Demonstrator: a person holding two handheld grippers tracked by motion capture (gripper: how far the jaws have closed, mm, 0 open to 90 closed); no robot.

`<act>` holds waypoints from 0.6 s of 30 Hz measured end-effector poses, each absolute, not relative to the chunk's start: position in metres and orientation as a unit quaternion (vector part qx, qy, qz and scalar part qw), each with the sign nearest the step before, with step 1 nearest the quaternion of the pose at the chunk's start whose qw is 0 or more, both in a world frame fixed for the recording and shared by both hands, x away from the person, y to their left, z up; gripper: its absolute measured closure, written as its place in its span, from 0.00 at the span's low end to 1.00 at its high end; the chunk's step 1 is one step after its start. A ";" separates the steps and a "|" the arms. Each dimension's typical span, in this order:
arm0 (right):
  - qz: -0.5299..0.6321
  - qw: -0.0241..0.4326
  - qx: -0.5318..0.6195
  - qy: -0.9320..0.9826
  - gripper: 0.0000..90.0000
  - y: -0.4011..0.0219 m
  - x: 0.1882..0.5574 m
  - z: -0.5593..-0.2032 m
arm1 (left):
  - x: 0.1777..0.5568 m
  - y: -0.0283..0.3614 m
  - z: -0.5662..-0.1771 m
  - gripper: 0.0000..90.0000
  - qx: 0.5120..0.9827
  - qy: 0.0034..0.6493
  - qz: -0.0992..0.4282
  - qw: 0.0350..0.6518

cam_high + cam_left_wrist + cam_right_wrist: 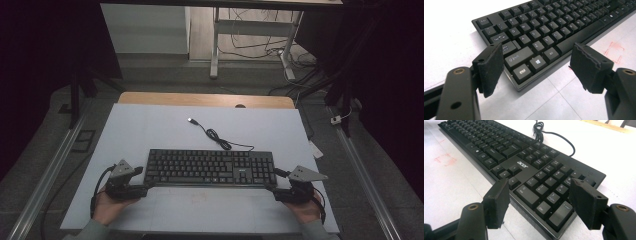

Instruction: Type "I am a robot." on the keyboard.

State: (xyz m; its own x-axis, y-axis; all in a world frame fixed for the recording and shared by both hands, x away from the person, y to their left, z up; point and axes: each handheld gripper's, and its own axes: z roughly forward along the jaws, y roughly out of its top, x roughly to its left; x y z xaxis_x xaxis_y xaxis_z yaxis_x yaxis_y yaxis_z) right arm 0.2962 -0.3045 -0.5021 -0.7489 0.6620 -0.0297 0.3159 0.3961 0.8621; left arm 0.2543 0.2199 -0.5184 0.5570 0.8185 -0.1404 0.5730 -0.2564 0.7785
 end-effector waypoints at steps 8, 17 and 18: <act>0.457 0.193 0.297 0.816 0.38 -0.303 0.295 -0.501 | 0.253 0.220 -0.518 0.30 0.780 0.444 0.154 0.413; 0.455 0.192 0.290 0.820 0.38 -0.300 0.295 -0.501 | 0.253 0.220 -0.518 0.30 0.780 0.445 0.156 0.413; 0.456 0.191 0.291 0.819 0.38 -0.299 0.295 -0.501 | 0.253 0.220 -0.519 0.30 0.780 0.445 0.157 0.412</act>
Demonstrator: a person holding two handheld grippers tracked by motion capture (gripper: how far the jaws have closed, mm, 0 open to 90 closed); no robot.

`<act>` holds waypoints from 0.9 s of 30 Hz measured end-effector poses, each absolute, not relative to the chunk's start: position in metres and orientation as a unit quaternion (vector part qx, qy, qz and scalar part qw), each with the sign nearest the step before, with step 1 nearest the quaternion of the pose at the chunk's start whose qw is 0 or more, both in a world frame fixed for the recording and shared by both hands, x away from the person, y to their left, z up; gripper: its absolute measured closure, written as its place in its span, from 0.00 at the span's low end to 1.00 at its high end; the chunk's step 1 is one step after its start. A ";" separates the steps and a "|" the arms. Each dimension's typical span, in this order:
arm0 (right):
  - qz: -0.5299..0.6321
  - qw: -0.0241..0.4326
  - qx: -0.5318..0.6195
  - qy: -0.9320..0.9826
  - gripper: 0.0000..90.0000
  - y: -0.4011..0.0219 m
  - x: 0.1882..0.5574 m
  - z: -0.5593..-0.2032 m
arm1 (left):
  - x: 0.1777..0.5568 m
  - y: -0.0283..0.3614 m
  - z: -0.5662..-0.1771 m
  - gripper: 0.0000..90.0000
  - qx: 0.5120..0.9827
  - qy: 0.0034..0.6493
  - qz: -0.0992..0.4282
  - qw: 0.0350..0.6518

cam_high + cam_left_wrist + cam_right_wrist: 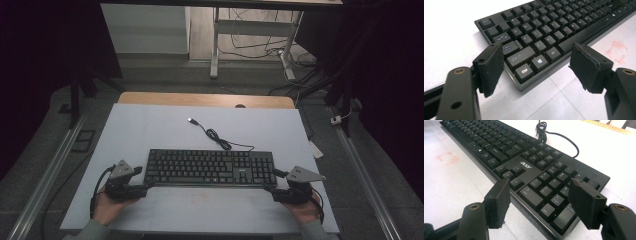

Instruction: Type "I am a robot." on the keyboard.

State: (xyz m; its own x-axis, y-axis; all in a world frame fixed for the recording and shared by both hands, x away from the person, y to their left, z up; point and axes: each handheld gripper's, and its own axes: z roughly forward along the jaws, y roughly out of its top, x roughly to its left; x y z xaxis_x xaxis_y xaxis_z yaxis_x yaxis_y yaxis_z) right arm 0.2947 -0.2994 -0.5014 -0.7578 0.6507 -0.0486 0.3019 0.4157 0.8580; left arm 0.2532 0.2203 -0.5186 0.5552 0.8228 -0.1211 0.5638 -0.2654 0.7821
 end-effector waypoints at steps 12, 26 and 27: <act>0.460 0.190 0.287 0.819 0.39 -0.295 0.295 -0.500 | 0.253 0.219 -0.519 0.30 0.781 0.445 0.161 0.408; 0.467 0.169 0.283 0.821 0.40 -0.265 0.307 -0.493 | 0.255 0.214 -0.517 0.32 0.780 0.444 0.170 0.407; 0.470 0.166 0.284 0.819 0.40 -0.263 0.308 -0.493 | 0.255 0.214 -0.517 0.32 0.780 0.444 0.170 0.408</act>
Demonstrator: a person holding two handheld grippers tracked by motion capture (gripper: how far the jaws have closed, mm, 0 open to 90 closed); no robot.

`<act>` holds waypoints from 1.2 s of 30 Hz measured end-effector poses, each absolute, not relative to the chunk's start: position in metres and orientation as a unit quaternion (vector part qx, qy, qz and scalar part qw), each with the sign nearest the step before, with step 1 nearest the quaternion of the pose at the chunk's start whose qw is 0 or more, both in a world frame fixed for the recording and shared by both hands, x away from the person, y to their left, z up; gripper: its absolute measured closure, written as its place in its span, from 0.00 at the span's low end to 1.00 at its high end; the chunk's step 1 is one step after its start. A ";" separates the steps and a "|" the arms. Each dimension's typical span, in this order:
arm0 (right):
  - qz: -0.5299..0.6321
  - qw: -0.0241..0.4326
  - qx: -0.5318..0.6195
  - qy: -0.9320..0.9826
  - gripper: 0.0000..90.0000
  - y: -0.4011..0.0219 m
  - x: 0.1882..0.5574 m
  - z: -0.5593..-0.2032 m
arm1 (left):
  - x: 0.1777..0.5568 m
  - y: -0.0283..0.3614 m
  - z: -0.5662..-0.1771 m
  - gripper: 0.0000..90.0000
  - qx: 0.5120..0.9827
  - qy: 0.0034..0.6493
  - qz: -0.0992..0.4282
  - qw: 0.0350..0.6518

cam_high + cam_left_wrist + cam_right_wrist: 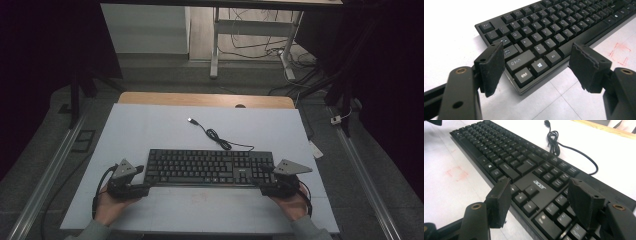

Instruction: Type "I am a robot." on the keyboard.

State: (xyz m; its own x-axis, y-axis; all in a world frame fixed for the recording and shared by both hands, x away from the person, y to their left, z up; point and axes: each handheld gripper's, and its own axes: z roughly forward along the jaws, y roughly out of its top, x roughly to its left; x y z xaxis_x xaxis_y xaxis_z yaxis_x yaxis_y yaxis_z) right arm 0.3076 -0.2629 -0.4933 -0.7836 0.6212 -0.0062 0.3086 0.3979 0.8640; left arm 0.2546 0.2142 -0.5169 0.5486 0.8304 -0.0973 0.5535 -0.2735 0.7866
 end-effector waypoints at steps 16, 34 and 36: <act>0.462 0.140 0.243 0.841 0.45 -0.208 0.321 -0.491 | 0.258 0.210 -0.519 0.46 0.784 0.430 0.168 0.415; 0.459 0.127 0.225 0.850 0.61 -0.159 0.335 -0.489 | 0.269 0.210 -0.523 0.99 0.781 0.440 0.178 0.406; 0.463 0.129 0.224 0.848 0.65 -0.155 0.336 -0.488 | 0.271 0.208 -0.524 0.99 0.782 0.441 0.180 0.402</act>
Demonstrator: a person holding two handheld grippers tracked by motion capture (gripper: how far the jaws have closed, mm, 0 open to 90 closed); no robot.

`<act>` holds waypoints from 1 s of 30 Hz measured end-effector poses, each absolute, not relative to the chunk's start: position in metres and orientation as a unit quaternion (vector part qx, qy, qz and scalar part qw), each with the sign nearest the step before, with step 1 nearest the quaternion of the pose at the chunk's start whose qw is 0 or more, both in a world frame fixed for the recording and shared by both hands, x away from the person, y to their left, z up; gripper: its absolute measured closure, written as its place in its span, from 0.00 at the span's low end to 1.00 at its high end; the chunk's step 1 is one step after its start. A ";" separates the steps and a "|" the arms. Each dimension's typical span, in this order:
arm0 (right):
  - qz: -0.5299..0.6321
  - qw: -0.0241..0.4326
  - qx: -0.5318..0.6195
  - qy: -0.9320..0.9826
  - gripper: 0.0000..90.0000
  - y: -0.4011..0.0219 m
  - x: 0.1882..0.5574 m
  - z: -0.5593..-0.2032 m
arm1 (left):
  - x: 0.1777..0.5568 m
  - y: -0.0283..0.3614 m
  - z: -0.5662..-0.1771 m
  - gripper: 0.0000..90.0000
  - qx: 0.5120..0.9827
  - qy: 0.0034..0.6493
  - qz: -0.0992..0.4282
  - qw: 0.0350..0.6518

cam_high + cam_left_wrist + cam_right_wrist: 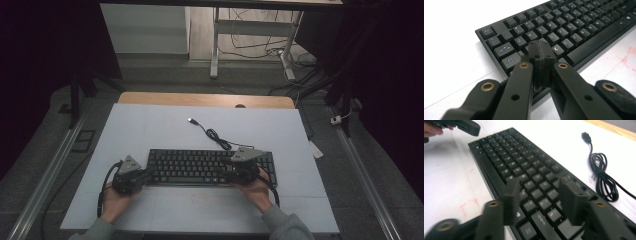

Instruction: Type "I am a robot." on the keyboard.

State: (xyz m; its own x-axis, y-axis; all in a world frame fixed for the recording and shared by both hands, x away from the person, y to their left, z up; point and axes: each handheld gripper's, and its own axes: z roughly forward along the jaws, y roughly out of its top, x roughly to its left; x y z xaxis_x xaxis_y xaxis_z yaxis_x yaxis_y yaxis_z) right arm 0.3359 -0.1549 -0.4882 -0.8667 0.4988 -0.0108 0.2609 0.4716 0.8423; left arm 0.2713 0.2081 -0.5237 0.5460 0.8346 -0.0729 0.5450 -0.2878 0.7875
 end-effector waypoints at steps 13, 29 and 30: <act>0.457 0.130 0.199 0.857 1.00 -0.131 0.341 -0.484 | 0.278 0.204 -0.531 0.99 0.793 0.441 0.189 0.376; 0.443 0.127 0.212 0.862 1.00 -0.116 0.356 -0.495 | 0.280 0.205 -0.534 0.99 0.796 0.443 0.186 0.367; 0.443 0.127 0.212 0.862 1.00 -0.116 0.356 -0.495 | 0.280 0.205 -0.534 0.99 0.796 0.443 0.186 0.367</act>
